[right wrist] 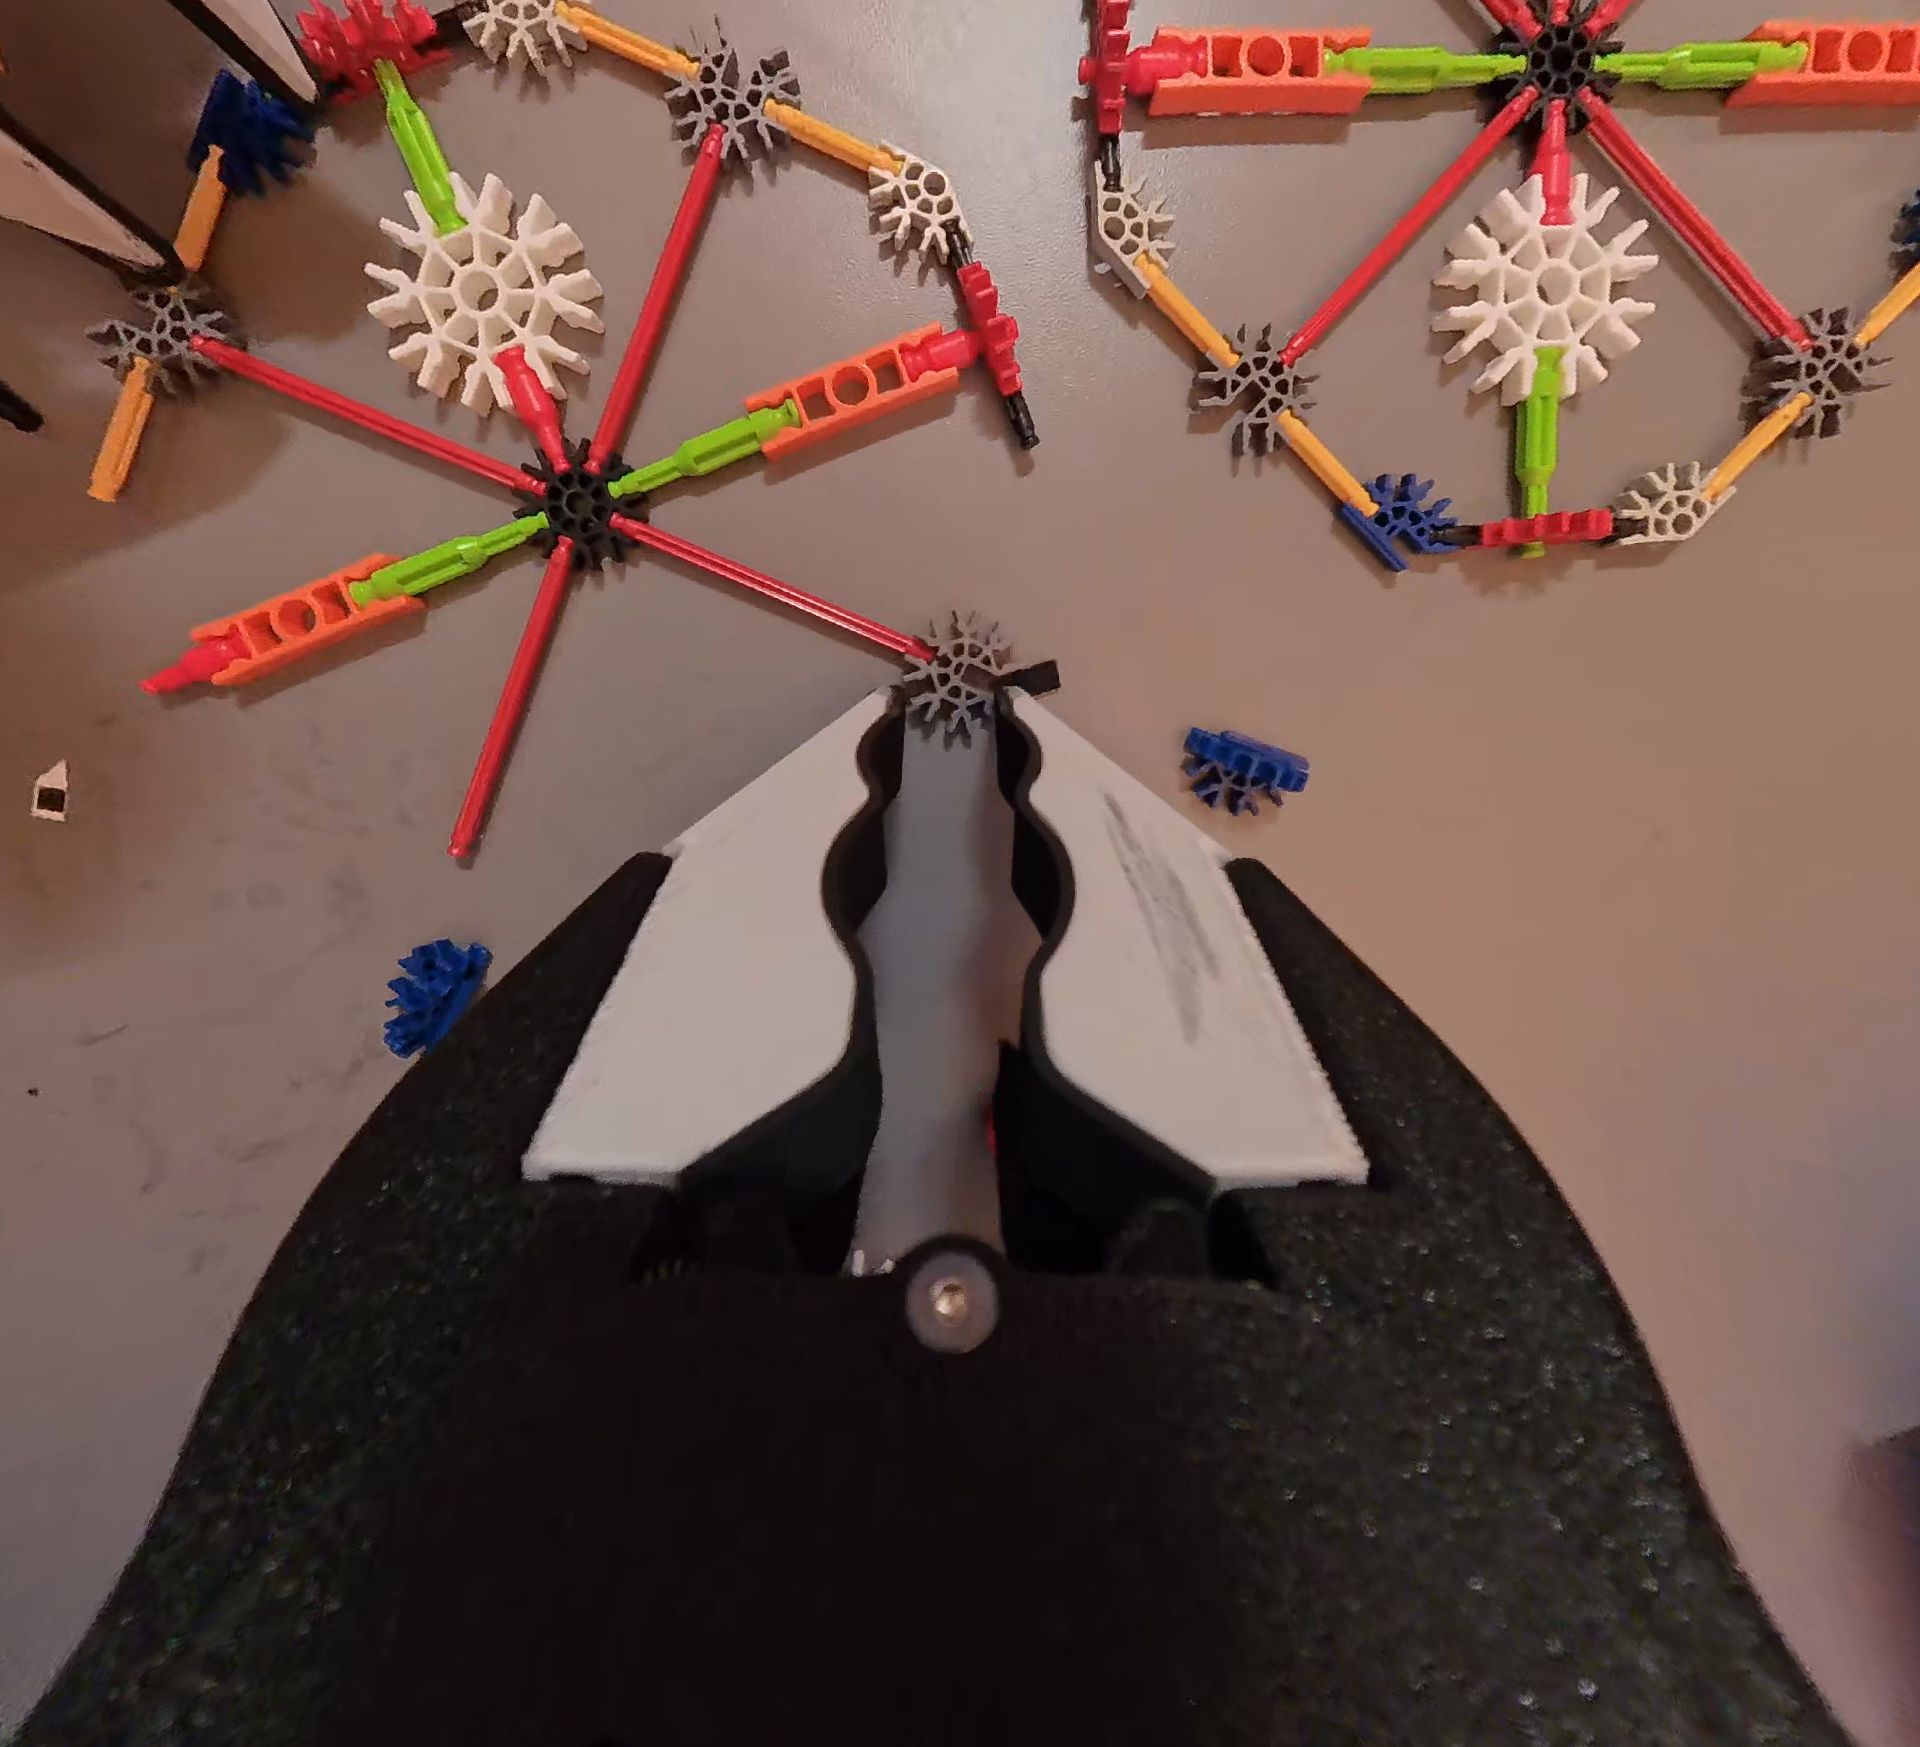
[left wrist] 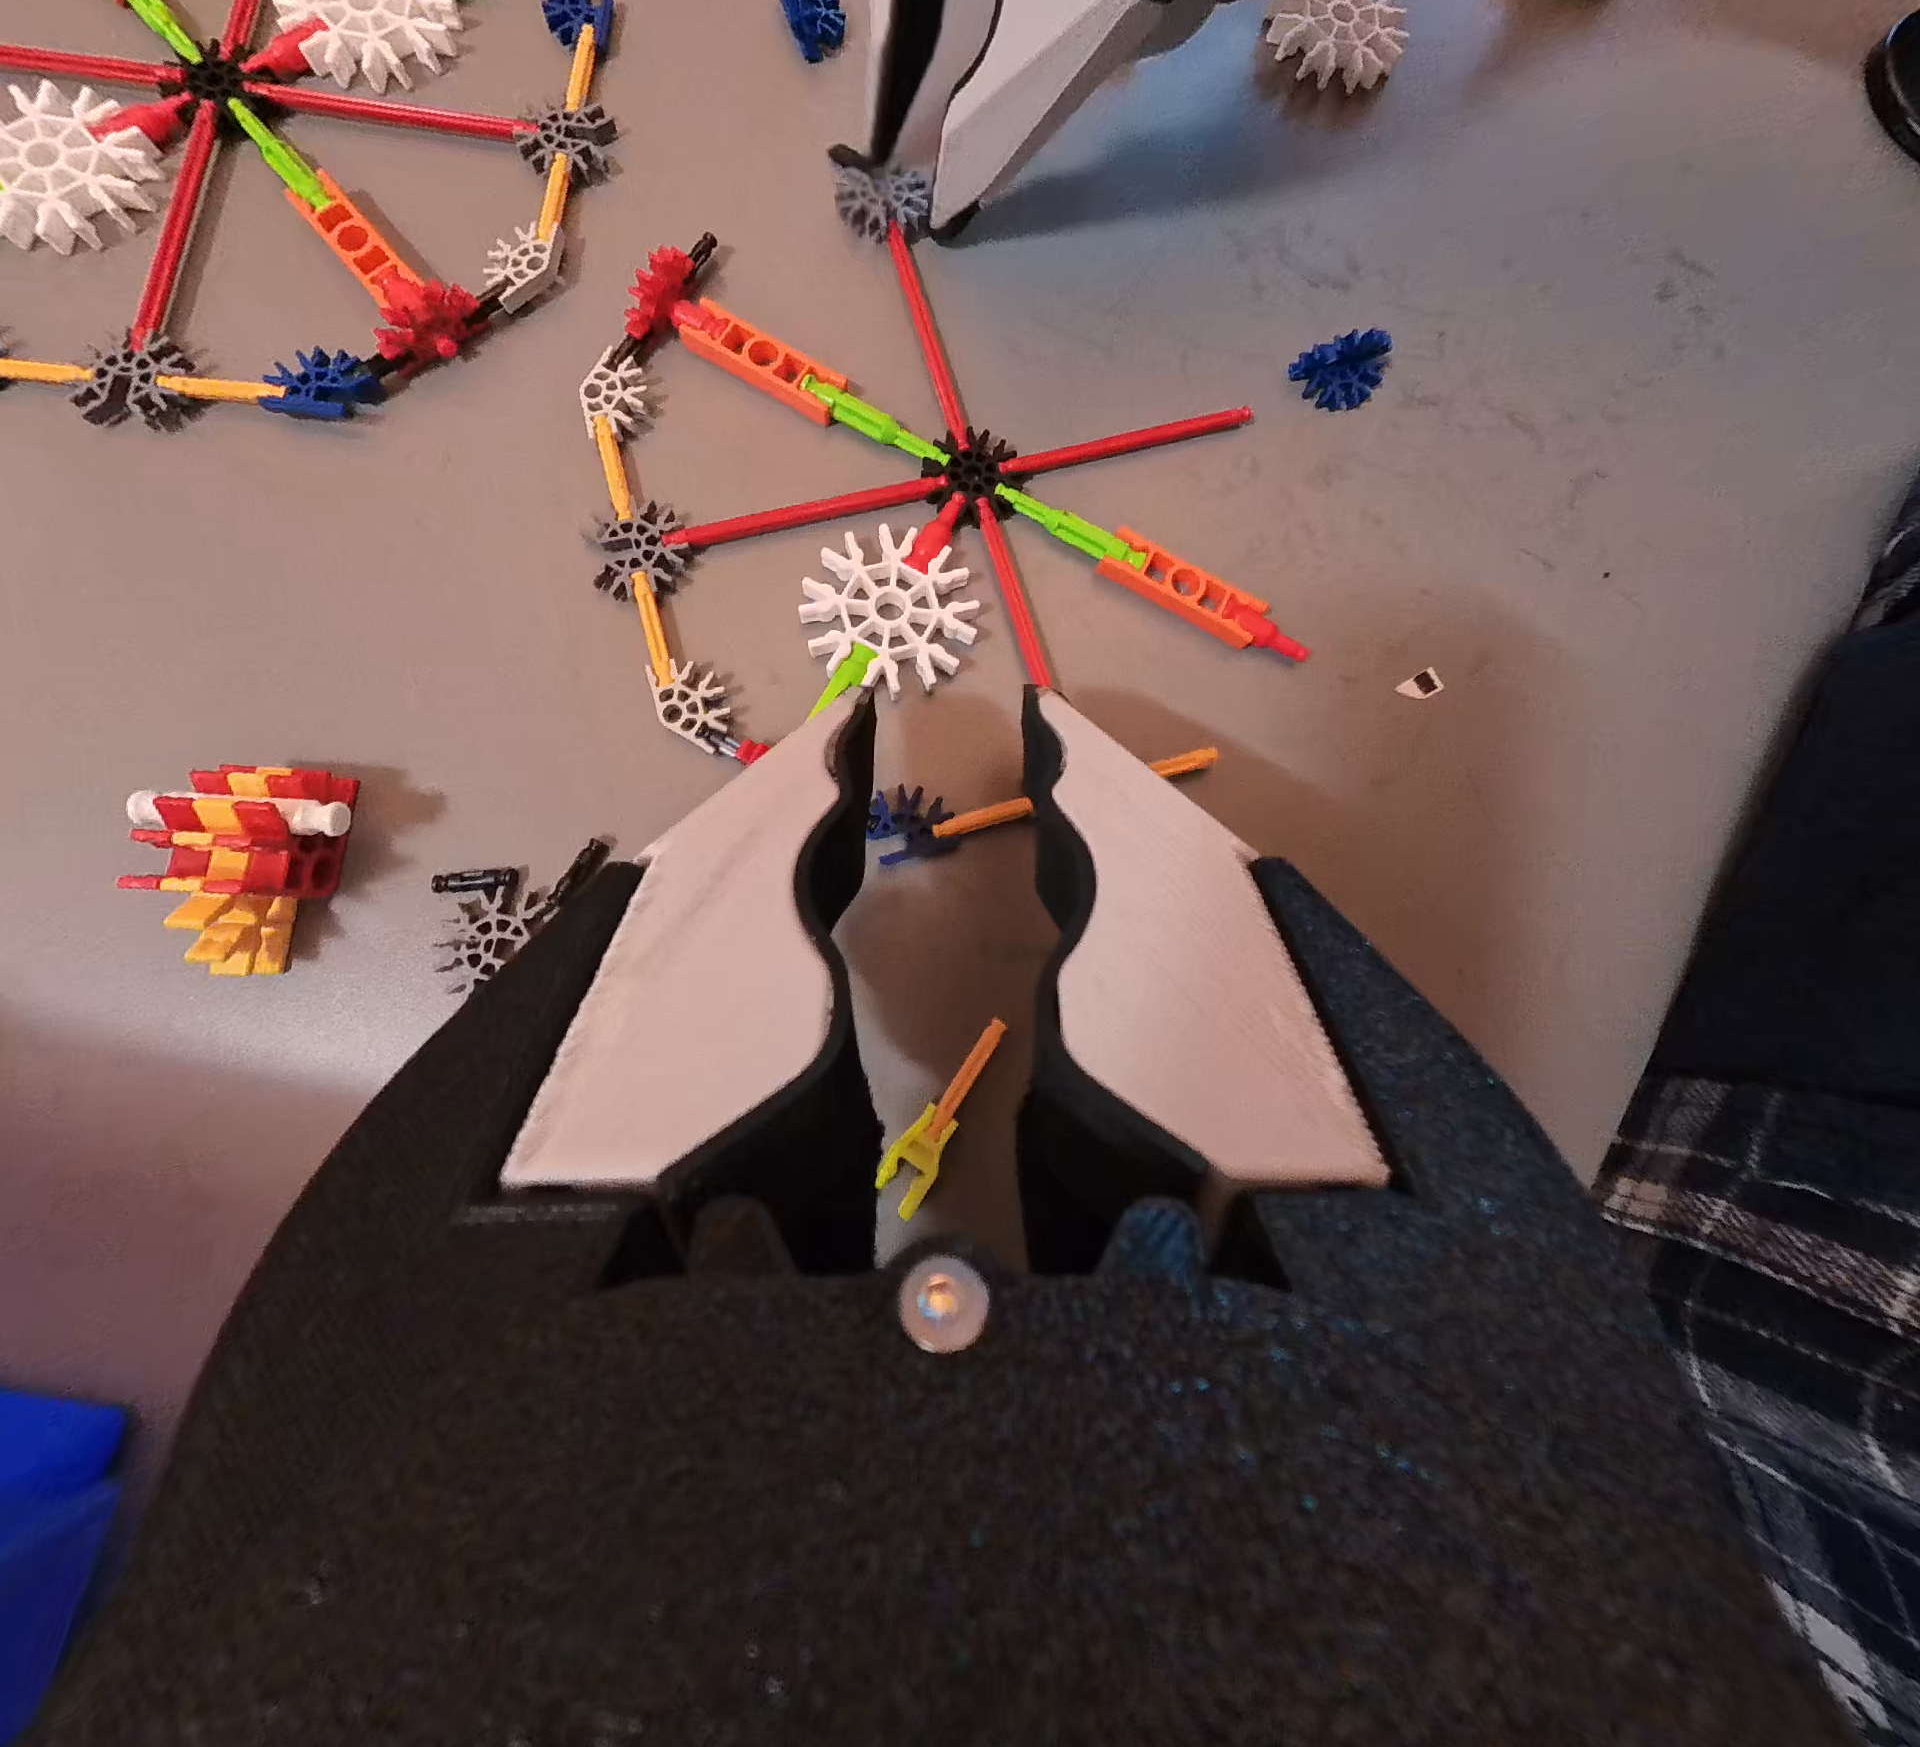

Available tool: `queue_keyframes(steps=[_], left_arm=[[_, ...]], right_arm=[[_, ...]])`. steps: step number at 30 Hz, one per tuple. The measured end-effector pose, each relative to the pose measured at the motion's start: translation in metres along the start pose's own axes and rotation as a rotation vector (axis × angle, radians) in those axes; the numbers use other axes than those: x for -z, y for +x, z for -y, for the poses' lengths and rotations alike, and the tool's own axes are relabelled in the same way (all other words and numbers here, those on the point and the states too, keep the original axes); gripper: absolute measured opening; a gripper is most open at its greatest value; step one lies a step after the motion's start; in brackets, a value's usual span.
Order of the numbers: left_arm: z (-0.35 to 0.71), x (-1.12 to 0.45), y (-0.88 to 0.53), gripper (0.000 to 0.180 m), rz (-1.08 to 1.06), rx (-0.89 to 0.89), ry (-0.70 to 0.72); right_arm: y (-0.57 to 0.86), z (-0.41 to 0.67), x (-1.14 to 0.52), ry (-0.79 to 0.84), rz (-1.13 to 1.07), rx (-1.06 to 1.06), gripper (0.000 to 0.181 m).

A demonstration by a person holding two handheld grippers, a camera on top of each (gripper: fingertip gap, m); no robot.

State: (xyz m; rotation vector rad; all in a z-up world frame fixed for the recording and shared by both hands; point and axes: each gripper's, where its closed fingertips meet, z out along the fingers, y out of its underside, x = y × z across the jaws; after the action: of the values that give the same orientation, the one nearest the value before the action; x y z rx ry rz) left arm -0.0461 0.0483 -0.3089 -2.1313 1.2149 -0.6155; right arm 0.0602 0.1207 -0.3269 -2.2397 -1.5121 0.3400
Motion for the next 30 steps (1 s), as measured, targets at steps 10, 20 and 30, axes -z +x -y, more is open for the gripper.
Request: queue_keyframes(steps=[10,20,30], left_arm=[[0.003,0.001,-0.001,0.027,0.003,0.003,0.009],[0.001,-0.002,0.001,0.028,0.0,0.007,0.003],[0.015,0.003,0.0,0.028,0.021,-0.001,0.05]], right_arm=[[0.002,0.017,0.012,0.088,0.033,-0.058,0.0],[-0.005,0.008,-0.003,-0.033,0.027,0.019,0.0],[-0.002,0.02,0.009,0.132,0.013,-0.115,0.004]])
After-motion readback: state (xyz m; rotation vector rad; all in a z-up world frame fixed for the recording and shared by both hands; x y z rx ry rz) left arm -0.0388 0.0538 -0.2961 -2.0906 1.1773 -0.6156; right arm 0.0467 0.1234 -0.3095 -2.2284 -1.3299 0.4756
